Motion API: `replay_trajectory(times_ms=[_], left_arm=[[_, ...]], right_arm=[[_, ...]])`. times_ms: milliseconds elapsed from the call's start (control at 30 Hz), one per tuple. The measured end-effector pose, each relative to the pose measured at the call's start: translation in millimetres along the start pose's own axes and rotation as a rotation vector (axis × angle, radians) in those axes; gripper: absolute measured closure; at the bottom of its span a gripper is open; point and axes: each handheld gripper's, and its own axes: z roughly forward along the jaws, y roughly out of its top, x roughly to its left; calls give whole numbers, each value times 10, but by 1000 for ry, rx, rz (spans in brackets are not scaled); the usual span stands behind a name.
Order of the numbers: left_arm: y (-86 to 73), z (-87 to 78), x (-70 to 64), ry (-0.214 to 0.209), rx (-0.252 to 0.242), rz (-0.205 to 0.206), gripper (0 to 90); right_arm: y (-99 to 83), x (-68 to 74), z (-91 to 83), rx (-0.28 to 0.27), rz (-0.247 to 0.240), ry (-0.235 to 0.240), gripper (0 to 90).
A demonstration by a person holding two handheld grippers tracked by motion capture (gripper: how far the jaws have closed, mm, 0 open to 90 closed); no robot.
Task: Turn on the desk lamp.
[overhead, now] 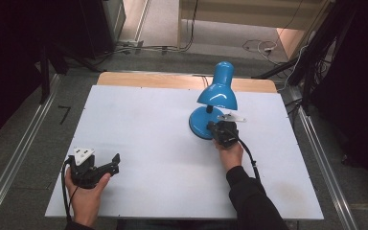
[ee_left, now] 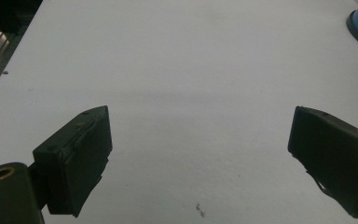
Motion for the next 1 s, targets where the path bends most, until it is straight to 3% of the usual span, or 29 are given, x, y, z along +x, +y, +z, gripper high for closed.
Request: replay_trajectory(times_ms=[1000], left_arm=[[-6, 10, 5, -9, 8, -5, 69]], right_arm=[[-7, 17, 40, 6, 4, 3, 877]])
